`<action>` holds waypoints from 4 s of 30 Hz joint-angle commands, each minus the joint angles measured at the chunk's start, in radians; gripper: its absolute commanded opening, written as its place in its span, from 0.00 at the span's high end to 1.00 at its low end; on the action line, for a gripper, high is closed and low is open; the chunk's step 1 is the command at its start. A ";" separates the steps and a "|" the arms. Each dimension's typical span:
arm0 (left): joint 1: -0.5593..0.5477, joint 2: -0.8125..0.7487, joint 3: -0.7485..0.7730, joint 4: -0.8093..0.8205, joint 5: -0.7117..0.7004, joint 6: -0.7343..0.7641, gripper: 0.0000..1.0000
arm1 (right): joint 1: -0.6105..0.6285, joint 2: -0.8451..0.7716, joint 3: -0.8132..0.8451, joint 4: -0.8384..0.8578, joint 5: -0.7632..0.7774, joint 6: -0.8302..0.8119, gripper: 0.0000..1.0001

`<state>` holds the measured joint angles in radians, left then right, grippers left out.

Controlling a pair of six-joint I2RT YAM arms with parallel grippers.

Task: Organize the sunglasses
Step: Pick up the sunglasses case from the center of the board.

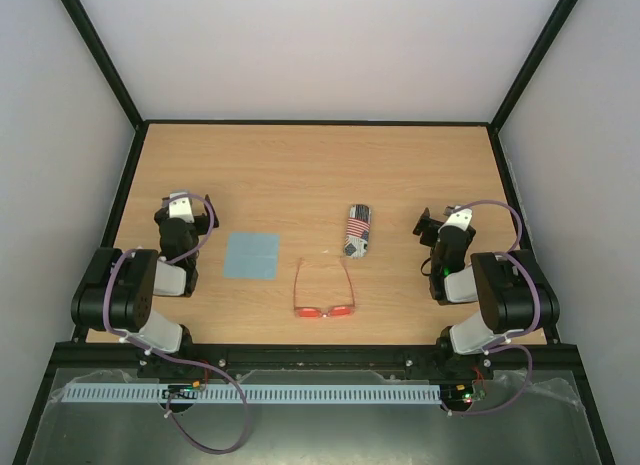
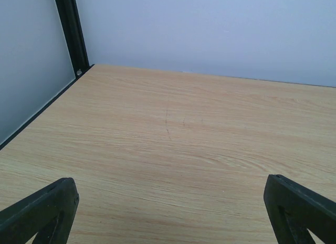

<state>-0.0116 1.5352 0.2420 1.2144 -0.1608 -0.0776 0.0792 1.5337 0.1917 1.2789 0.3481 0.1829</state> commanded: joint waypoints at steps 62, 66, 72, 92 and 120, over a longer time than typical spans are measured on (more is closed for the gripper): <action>0.009 -0.673 0.478 -1.600 0.793 -0.627 0.00 | 0.475 0.216 1.199 -2.046 -0.064 0.434 0.10; -0.013 -0.824 0.382 -1.501 0.879 -0.675 0.00 | 0.504 0.276 1.224 -2.042 -0.065 0.448 0.12; -0.022 -0.832 0.423 -1.689 0.894 -0.534 0.00 | 0.520 0.329 1.242 -2.043 -0.066 0.448 0.12; -0.031 -0.865 0.379 -1.774 0.765 -0.534 0.00 | 0.539 0.435 1.250 -2.031 -0.014 0.474 0.22; -0.047 -0.846 0.345 -1.727 0.787 -0.534 0.00 | 0.537 0.463 1.268 -2.003 -0.024 0.462 0.21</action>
<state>-0.0525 0.6830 0.6003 -0.5278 0.6132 -0.6125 0.6113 1.9724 1.4334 -0.6880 0.3061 0.6434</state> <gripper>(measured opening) 0.995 0.804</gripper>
